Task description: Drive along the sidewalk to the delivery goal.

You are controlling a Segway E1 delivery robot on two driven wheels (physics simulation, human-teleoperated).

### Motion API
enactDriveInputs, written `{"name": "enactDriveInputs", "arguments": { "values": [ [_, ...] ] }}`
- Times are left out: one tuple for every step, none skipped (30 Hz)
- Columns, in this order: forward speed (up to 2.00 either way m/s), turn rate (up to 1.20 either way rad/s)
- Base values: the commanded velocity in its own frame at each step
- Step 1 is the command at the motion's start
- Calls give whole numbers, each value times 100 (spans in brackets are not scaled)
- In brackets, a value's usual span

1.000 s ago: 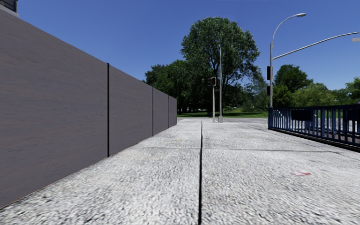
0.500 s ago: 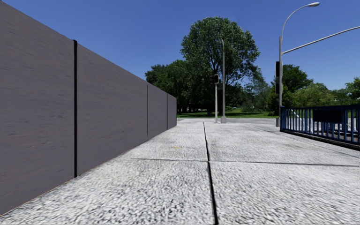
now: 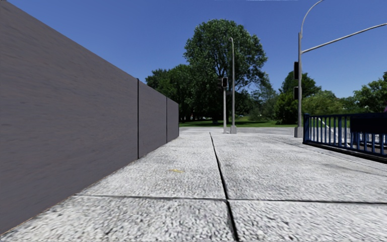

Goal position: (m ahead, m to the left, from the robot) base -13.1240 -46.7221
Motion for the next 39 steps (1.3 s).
{"name": "enactDriveInputs", "arguments": {
  "values": [
    [200, -37],
    [200, -37],
    [200, -37],
    [200, -37],
    [200, -37],
    [200, -37],
    [200, -37],
    [200, -37],
    [200, -37],
    [200, -37],
    [200, -22],
    [200, -22],
    [200, 0],
    [200, 0],
    [200, 0],
    [200, 0],
    [200, 0],
    [200, 0],
    [200, 0],
    [200, 0],
    [200, 0],
    [200, 0],
    [200, 0],
    [200, 0],
    [200, 0],
    [200, 0],
    [200, 0],
    [200, 0],
    [200, 0],
    [200, 0],
    [200, -7],
    [200, -10],
    [200, -10],
    [200, -11],
    [200, -11],
    [200, -11],
    [200, -11],
    [200, -11],
    [200, -11]
  ]
}}
